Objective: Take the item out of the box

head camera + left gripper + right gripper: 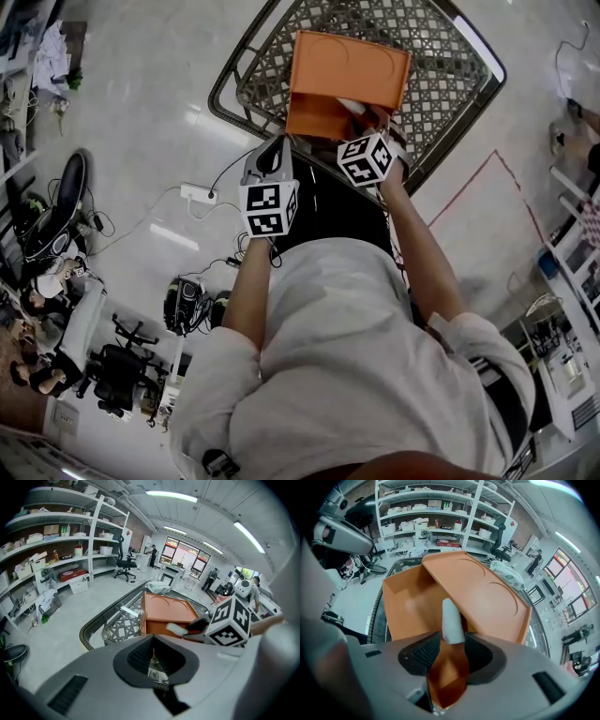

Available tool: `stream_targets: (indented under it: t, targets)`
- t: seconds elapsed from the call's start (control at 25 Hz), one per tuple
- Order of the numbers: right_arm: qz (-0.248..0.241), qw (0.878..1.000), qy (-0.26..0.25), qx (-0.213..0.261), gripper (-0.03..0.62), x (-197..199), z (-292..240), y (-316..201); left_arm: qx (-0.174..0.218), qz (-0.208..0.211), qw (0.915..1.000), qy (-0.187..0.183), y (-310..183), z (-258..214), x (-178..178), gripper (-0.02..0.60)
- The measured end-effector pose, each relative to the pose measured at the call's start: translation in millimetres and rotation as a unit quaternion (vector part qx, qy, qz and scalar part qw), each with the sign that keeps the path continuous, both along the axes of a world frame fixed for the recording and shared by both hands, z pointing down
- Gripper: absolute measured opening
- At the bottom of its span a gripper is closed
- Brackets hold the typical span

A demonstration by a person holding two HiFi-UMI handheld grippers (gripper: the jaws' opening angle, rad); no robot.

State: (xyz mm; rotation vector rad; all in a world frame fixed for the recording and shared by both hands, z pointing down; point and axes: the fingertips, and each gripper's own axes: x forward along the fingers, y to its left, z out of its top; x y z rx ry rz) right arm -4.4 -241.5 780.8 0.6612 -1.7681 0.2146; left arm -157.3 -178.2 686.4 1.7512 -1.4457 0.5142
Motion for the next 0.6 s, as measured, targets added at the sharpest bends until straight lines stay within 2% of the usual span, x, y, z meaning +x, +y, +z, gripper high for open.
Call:
stream_targets:
  t: [0.6]
  targets:
    - [0.022, 0.999, 0.023, 0.013, 0.17, 1.7, 15.5, -1.4, -0.005, -0.006, 1.0, -0.002, 3.7, 0.8, -2.3, 0.009]
